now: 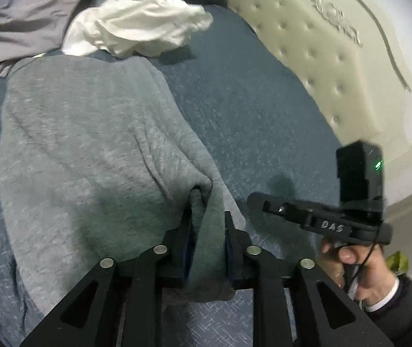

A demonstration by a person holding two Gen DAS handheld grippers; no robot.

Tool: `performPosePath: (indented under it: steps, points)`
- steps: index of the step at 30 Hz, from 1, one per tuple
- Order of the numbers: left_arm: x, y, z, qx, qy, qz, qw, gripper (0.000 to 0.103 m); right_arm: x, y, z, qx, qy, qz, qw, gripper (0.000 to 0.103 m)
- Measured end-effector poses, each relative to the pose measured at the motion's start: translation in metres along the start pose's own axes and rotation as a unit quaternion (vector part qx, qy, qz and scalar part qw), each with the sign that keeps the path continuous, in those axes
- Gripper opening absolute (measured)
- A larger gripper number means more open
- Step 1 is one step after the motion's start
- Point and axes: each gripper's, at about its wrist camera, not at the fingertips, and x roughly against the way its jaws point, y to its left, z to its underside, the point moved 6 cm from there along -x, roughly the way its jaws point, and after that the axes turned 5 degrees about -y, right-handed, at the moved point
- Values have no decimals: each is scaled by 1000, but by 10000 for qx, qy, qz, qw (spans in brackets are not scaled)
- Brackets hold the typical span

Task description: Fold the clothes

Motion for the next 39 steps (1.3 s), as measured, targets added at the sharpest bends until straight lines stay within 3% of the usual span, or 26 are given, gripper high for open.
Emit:
performPosePath:
  steps: [4,5,8,11,14,18,28,37,38,39]
  points:
    - [34,-1,-10,110,-281,169,9994,45,-4,5,-2,-122,-9,-166,9998,9]
    - [45,0,-13,78,-396,179,9990,45,-4,8,-3,-151,-17,-227,9996,11]
    - [70,14,-19,-65,-635,-15,9980,45,-6,18,-5,-200,-28,-371,9991,33]
    - [83,52,-12,87,-583,-373,9976,45,-6,28,-8,-245,-31,-560,9981,36]
    - [83,81,3,188,-456,-609,9969,45,-7,34,-11,-320,-7,-647,9974,52]
    - [77,102,27,178,-254,-725,9969,45,-14,39,-12,-561,106,-835,9949,54]
    - [62,99,49,41,-67,-606,9981,45,-28,58,-18,-361,180,-815,9959,55]
    - [57,95,51,2,-37,-639,9979,45,-71,65,-13,119,639,-288,9975,54]
    - [60,96,52,-13,-31,-649,9979,45,-74,65,-13,178,661,-226,9974,46]
    - [60,95,52,-27,-25,-651,9979,45,-74,65,-13,248,629,-134,9976,32]
